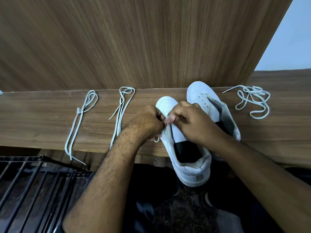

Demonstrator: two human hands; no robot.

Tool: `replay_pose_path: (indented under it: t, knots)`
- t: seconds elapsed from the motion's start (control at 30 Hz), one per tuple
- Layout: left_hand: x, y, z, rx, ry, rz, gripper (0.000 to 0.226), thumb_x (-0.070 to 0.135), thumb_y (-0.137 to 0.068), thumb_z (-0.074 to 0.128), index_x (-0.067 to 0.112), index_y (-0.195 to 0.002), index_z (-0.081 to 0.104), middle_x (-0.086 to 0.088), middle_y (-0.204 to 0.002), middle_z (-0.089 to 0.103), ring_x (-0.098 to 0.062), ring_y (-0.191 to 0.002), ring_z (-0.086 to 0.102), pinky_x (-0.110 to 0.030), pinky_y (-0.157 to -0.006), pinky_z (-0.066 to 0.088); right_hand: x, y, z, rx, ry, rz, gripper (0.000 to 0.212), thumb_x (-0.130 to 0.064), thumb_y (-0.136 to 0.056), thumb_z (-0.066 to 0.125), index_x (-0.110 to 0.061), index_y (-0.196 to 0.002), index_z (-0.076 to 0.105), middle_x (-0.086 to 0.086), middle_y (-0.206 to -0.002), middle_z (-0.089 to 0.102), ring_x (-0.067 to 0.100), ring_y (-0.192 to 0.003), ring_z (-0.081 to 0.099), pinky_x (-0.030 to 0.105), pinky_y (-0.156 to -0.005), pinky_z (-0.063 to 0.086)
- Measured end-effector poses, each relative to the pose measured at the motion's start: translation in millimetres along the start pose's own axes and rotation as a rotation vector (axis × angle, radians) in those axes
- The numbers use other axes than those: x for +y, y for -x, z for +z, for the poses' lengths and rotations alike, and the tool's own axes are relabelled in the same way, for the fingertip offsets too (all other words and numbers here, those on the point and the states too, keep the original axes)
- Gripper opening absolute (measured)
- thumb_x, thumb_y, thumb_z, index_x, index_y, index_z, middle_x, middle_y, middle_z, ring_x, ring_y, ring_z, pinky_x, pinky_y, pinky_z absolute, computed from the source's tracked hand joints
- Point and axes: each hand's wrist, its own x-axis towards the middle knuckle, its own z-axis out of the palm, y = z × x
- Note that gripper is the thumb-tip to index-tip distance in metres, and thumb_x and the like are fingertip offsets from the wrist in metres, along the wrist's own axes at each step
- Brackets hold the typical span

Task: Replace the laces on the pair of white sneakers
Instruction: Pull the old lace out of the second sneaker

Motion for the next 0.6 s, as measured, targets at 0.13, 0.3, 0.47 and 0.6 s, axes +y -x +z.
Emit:
replay_pose_path:
  t: [0.13, 0.3, 0.47, 0.6]
  knots:
    - [4.7, 2.3, 0.1, 0.022, -0.058, 0.016, 0.008, 0.008, -0.088, 0.060, 0.008, -0.087, 0.067, -0.018, -0.078, 0.075, -0.034, -0.070, 0.073, -0.052, -0.067, 0.062, -9.8, 1.1, -2.9, 0.041, -0.988, 0.187, 0.028, -0.020, -0.107, 0.041, -0.010, -0.086, 0.056, 0.005, -0.093, 0.075, 0.017, -0.087, 0.068, 0.031, -0.085, 0.057]
    - [9.5, 11.5, 2.3, -0.029, -0.184, 0.066, 0.025, 0.033, -0.080, 0.058, 0.011, -0.085, 0.068, -0.013, -0.079, 0.073, -0.031, -0.080, 0.072, -0.053, -0.076, 0.061, -12.5, -0.8, 0.6, 0.131, -0.778, 0.154, 0.025, -0.022, -0.107, 0.040, -0.017, -0.085, 0.051, -0.011, -0.059, 0.049, 0.005, -0.057, 0.047, 0.023, -0.063, 0.042]
    - [11.8, 16.5, -0.3, -0.126, -0.278, 0.049, 0.021, 0.030, -0.082, 0.063, 0.012, -0.093, 0.068, -0.011, -0.083, 0.073, -0.029, -0.079, 0.074, -0.050, -0.065, 0.063, -10.1, 5.4, 4.4, 0.135, 0.445, -0.207, 0.024, -0.034, -0.102, 0.038, -0.022, -0.093, 0.057, -0.004, -0.076, 0.061, 0.023, -0.073, 0.061, 0.039, -0.077, 0.037]
    - [14.2, 18.4, 2.8, -0.149, -0.158, -0.038, 0.014, 0.026, -0.085, 0.066, 0.019, -0.097, 0.063, -0.010, -0.087, 0.074, -0.022, -0.074, 0.076, -0.044, -0.058, 0.063, -17.9, 6.4, -2.2, 0.027, 0.516, -0.146, 0.015, -0.032, -0.099, 0.048, -0.025, -0.095, 0.060, -0.005, -0.087, 0.046, 0.022, -0.085, 0.058, 0.039, -0.083, 0.030]
